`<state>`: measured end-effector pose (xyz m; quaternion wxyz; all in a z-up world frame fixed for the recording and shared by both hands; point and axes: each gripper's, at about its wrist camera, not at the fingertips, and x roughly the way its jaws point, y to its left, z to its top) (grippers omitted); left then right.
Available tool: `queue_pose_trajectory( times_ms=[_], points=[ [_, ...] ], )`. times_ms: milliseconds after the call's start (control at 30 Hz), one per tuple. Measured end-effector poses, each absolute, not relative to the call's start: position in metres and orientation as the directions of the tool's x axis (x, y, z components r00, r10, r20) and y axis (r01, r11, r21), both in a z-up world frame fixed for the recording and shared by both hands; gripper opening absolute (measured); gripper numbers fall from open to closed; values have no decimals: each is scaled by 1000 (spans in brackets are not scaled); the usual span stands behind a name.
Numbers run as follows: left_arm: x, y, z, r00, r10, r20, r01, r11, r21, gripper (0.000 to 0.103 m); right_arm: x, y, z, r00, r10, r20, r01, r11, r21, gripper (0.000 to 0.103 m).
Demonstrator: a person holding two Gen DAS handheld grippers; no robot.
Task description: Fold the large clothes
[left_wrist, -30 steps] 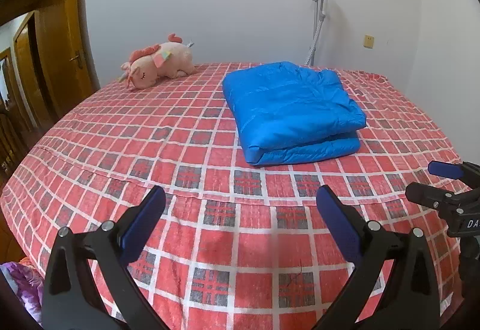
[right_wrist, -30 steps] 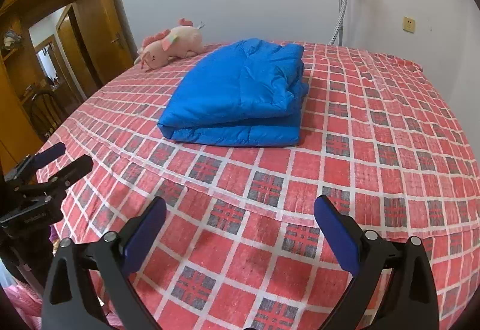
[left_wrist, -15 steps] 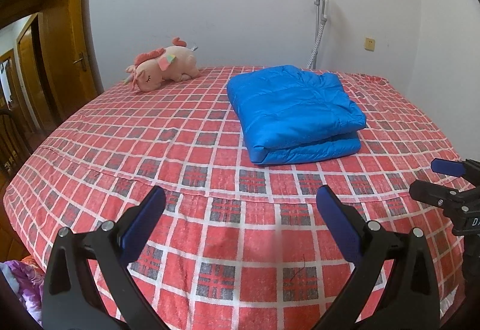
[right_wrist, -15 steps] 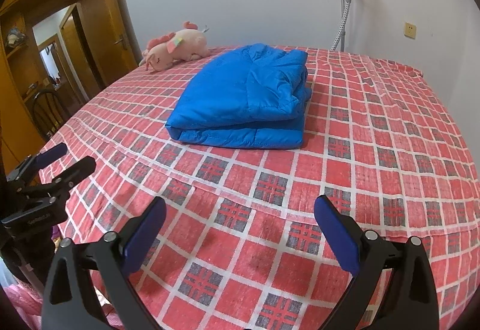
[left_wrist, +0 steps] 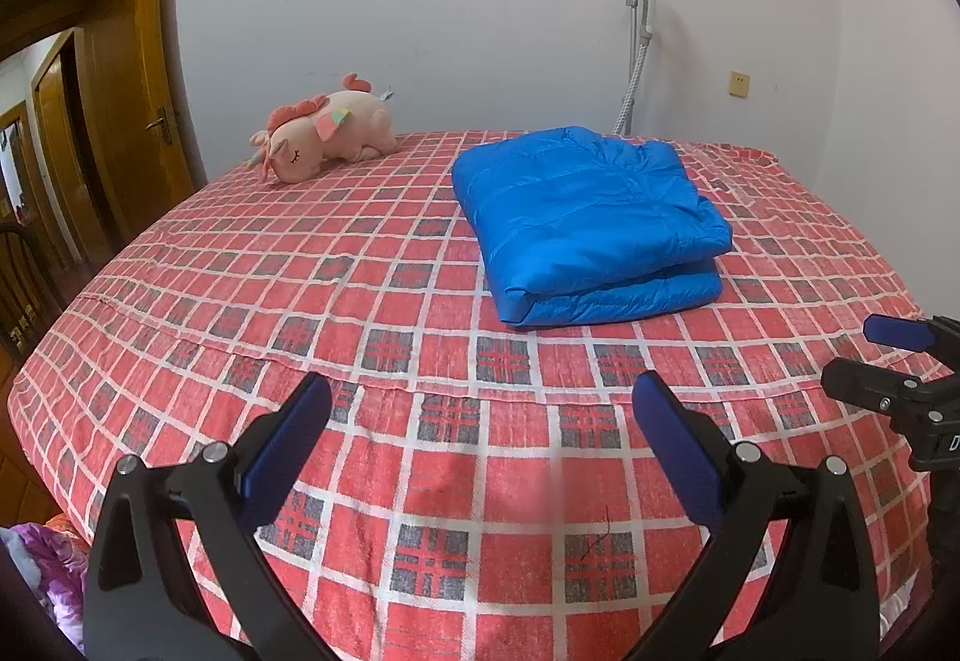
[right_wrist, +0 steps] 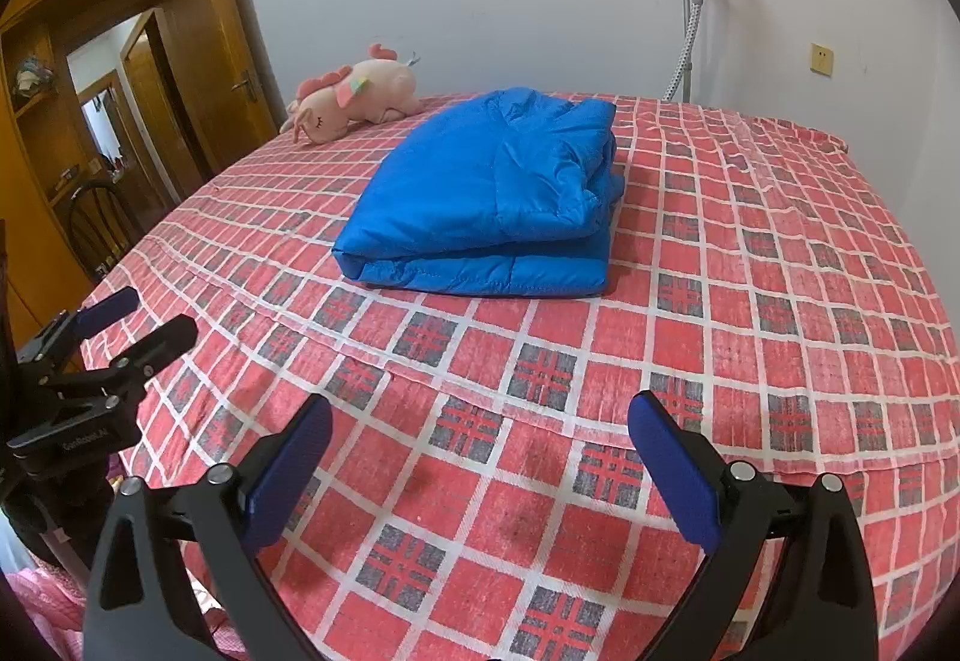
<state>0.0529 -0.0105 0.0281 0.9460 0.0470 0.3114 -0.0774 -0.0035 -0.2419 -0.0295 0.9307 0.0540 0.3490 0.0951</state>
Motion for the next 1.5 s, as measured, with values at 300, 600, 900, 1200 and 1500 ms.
queue_pose_trajectory(
  times_ms=[300,600,900,1200,1500],
  points=[
    [54,-12,27,792,-121,-599,181,983,41,100,-3,-241,-29,738,214,-640,-137,976,169,99],
    [56,-11,24,786,-122,-607,189,981,47,100,-3,-240,-30,738,213,-640,-139,976,165,99],
    [57,-10,23,784,-126,-608,192,980,44,100,-2,-240,-30,738,213,-641,-137,976,167,99],
    [58,-9,23,783,-128,-609,194,980,44,100,-2,-240,-31,737,214,-641,-138,976,167,99],
    [59,-8,24,785,-128,-607,198,979,49,100,-2,-239,-31,737,213,-641,-136,976,167,99]
  ],
)
